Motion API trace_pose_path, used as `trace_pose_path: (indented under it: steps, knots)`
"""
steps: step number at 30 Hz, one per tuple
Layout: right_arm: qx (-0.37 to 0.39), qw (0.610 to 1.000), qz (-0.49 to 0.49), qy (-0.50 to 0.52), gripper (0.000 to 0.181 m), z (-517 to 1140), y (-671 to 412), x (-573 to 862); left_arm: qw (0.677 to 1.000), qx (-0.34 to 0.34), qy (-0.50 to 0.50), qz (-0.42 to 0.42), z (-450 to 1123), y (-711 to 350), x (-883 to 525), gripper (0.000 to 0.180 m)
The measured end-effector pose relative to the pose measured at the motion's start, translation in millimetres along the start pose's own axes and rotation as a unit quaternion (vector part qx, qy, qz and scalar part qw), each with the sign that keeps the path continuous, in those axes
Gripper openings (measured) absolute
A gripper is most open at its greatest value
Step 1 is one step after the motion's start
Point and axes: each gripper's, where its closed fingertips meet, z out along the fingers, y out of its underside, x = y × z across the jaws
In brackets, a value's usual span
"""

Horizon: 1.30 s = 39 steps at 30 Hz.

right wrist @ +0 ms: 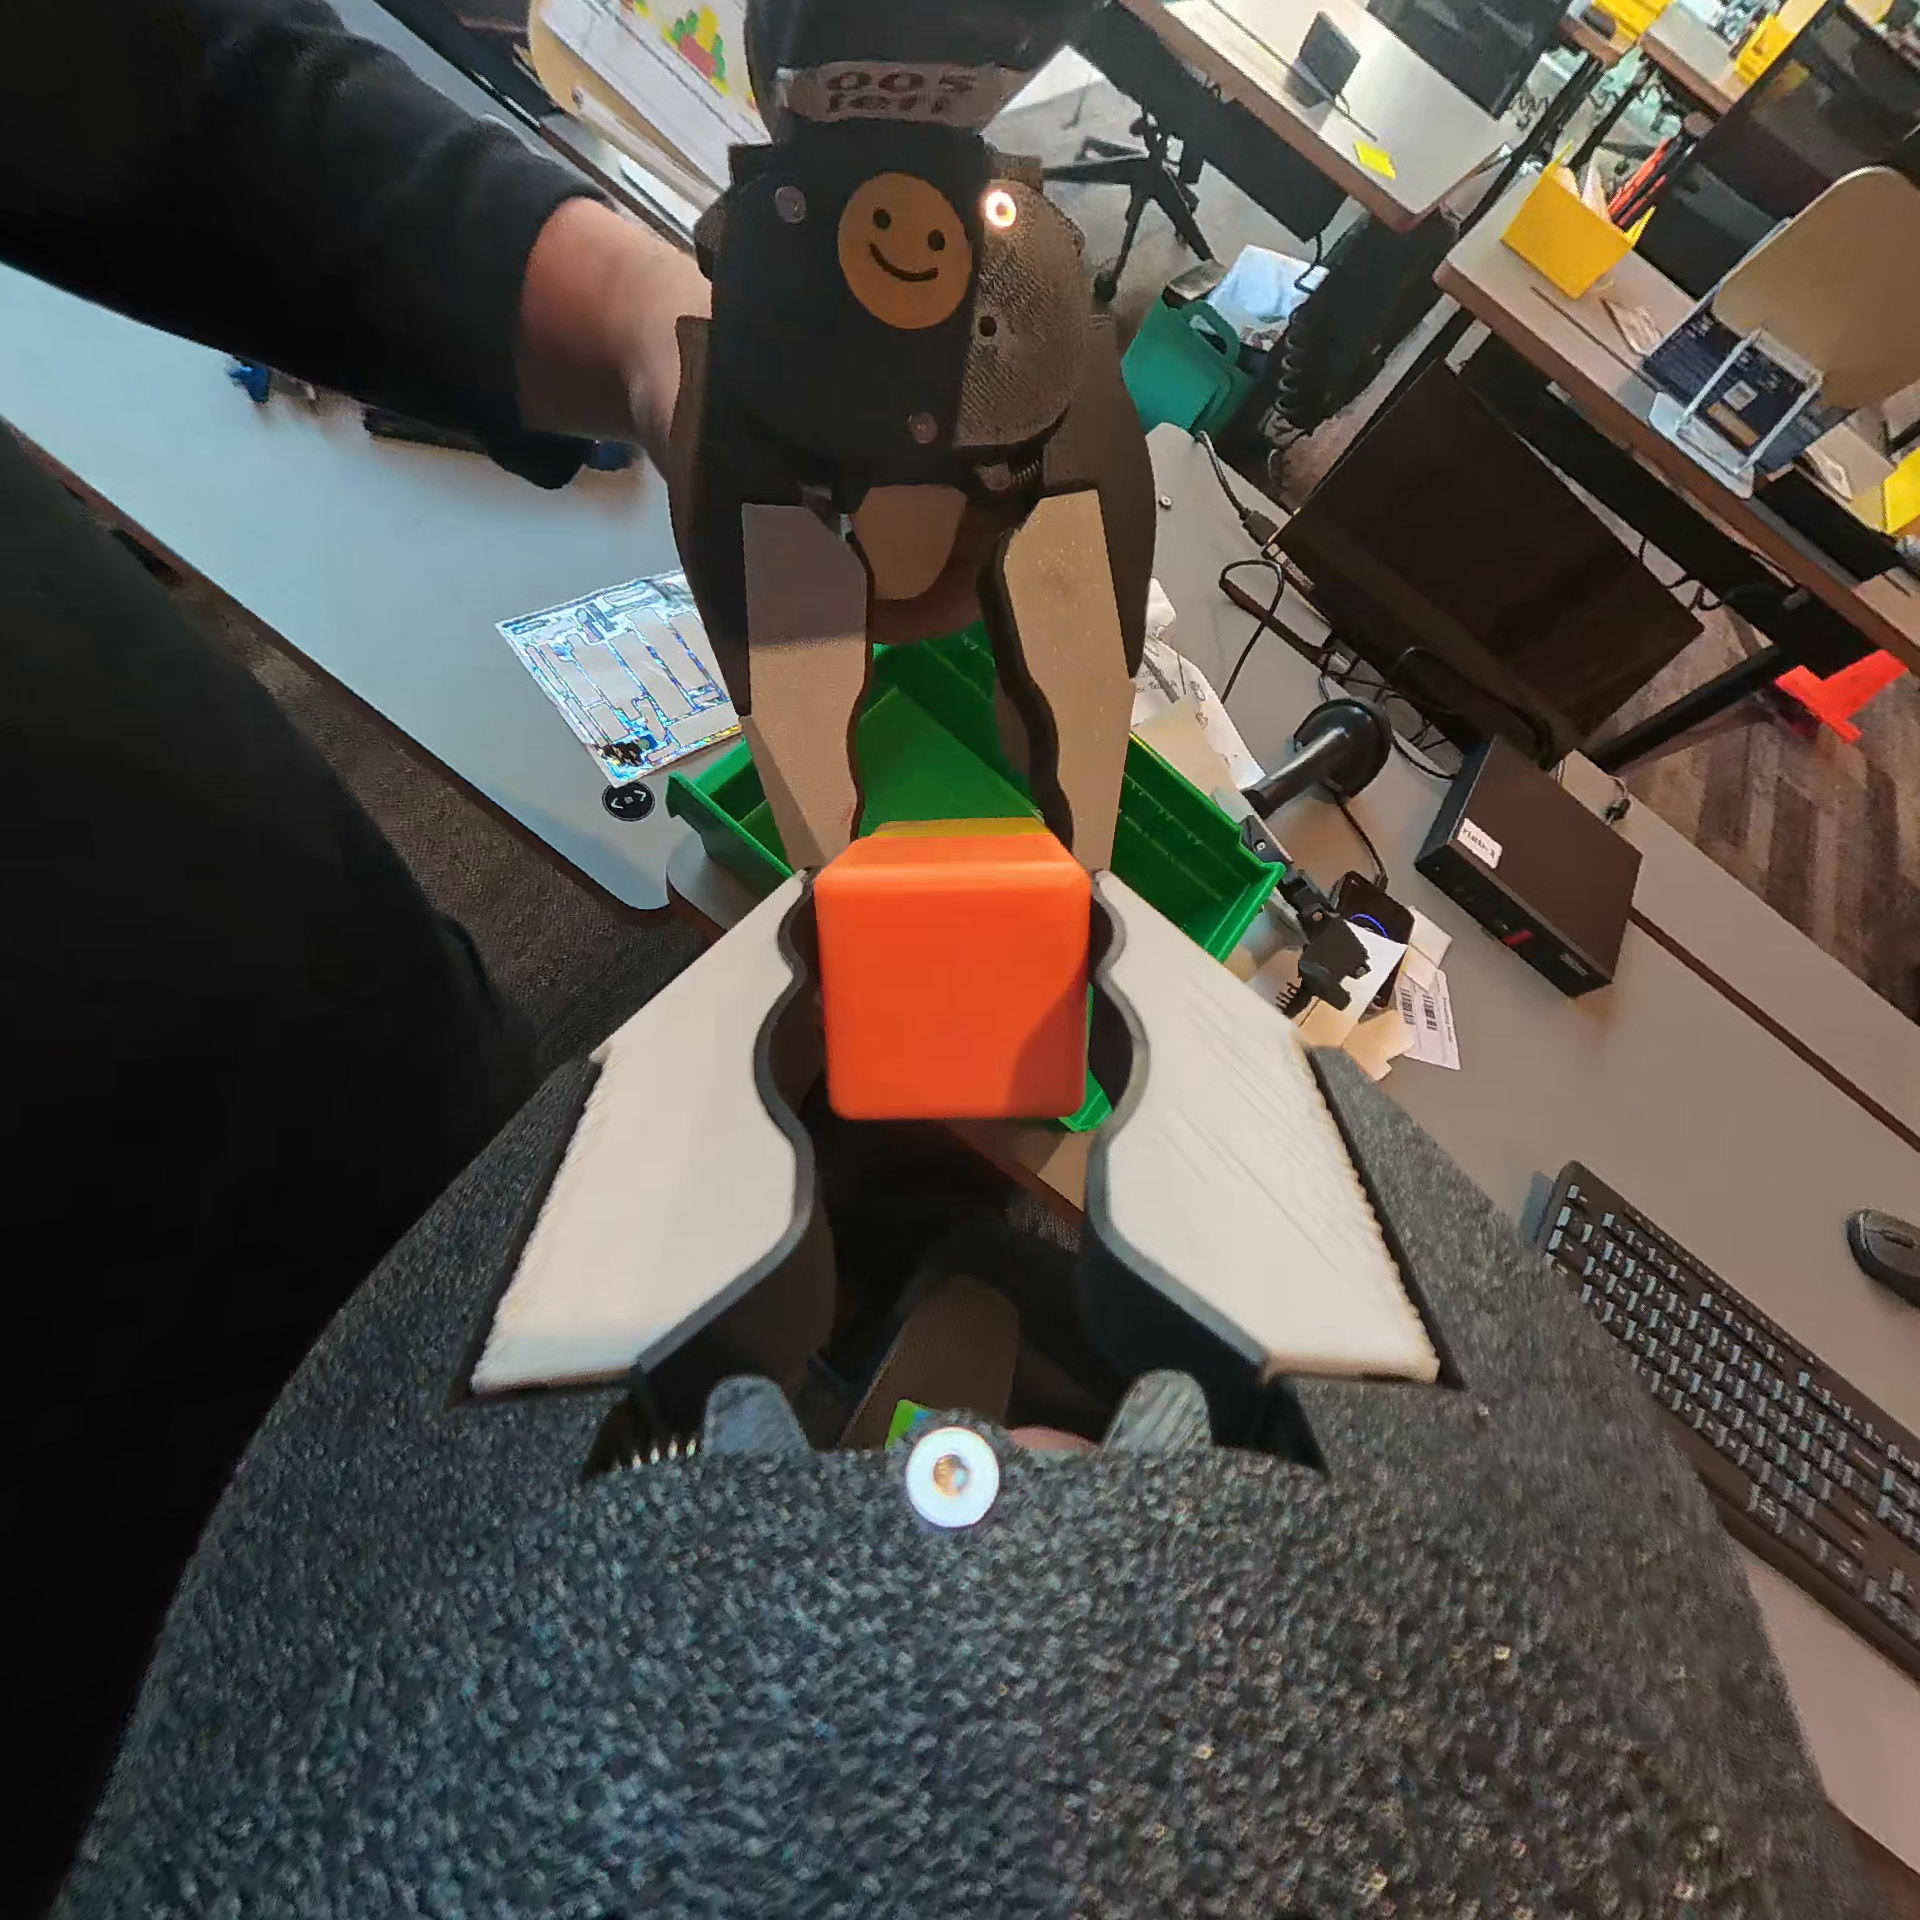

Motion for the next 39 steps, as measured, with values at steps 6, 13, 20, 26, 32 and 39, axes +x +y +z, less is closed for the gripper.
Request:
trace_pose_path:
  steps: [6,13,20,26,32,39]
  knots:
    - [0.032,0.999,0.014,-0.010,0.050,-20,7,18,0.996,0.075,-0.005,-0.044,14,-25,-7,0.051]
    - [0.062,0.996,0.065,-0.013,0.052,-54,39,41,0.992,0.099,0.015,-0.074,38,-40,-14,0.050]
    - [0.101,0.992,0.076,0.015,0.050,-69,47,51,0.989,0.113,0.042,-0.084,53,-53,-15,0.049]
    - [0.074,0.995,0.055,0.040,0.050,-71,33,52,0.994,0.084,0.040,-0.062,66,-54,-14,0.049]
    - [0.110,0.991,0.075,0.007,0.053,-76,-6,46,0.990,0.132,0.033,-0.043,50,-73,-10,0.049]
    - [0.127,0.987,0.099,-0.008,0.058,-88,-12,53,0.982,0.175,0.029,-0.056,26,-88,-12,0.049]
